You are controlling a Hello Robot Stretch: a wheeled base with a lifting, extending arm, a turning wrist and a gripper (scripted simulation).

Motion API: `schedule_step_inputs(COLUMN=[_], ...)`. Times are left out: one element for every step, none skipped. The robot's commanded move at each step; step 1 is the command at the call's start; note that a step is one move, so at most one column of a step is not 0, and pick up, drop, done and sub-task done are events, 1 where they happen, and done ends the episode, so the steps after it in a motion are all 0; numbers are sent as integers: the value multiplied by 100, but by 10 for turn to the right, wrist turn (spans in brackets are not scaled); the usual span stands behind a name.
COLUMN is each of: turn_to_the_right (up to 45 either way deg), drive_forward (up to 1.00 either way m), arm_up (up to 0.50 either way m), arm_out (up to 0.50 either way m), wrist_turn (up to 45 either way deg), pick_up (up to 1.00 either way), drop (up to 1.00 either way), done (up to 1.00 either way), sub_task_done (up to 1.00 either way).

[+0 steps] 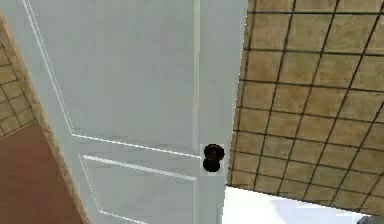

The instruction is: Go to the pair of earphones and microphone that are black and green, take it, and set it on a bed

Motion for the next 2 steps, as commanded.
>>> schedule_step_inputs(turn_to_the_right=[-450, -120], drive_forward=[0, 0], arm_up=[0, 0], arm_out=[0, 0], wrist_turn=[0, 0], pick_up=[0, 0], drop=[0, 0], done=[0, 0], sub_task_done=[0, 0])
